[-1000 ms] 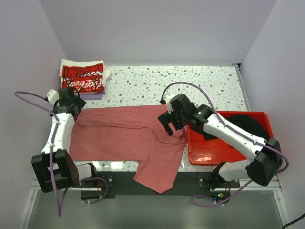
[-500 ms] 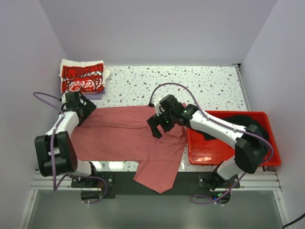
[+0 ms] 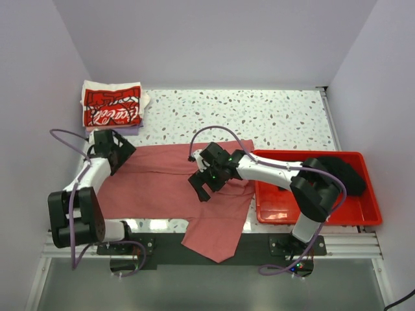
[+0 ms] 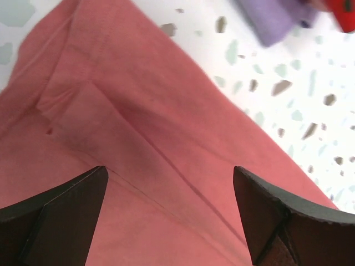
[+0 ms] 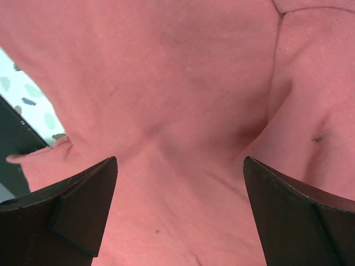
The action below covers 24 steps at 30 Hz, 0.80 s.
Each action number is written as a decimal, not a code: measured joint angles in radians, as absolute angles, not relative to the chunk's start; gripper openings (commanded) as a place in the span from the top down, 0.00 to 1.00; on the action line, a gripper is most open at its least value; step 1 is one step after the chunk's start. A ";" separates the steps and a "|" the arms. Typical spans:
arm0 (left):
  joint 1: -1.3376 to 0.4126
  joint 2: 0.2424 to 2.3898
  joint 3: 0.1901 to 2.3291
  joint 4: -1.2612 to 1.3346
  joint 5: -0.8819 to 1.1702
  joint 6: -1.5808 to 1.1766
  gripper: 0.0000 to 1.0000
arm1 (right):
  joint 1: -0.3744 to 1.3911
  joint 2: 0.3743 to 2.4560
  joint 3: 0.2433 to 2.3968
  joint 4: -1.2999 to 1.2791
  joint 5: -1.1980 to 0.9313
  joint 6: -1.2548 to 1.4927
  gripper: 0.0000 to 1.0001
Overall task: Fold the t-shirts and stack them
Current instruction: Fold the tshirt
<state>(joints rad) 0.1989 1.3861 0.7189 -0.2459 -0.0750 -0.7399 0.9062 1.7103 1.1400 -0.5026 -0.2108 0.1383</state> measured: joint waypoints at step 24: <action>0.044 1.055 0.633 -0.312 -0.115 -0.767 0.00 | 0.909 1.781 1.166 -0.533 0.145 0.269 0.60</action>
